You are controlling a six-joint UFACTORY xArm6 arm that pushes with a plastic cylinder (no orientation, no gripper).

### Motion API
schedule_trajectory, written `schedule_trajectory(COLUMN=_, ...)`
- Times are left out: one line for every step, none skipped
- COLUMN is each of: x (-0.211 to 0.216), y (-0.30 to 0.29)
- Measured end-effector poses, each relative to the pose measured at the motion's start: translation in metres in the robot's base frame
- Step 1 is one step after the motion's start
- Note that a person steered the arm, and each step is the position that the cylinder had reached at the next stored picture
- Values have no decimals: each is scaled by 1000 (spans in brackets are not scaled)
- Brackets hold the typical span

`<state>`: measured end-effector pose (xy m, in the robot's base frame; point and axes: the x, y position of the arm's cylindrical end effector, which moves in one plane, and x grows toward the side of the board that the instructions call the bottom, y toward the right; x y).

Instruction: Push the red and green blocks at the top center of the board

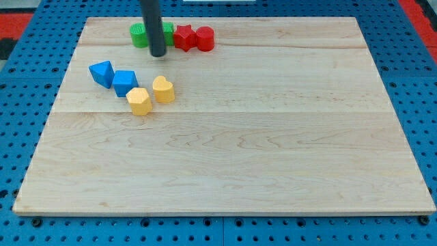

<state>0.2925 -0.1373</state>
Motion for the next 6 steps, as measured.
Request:
schedule_trajectory(x=-11, y=-71)
schedule_trajectory(x=-27, y=-83)
schedule_trajectory(x=-44, y=-59)
schedule_trajectory(x=-53, y=12)
schedule_trajectory(x=-56, y=32)
schedule_trajectory(x=-81, y=-4)
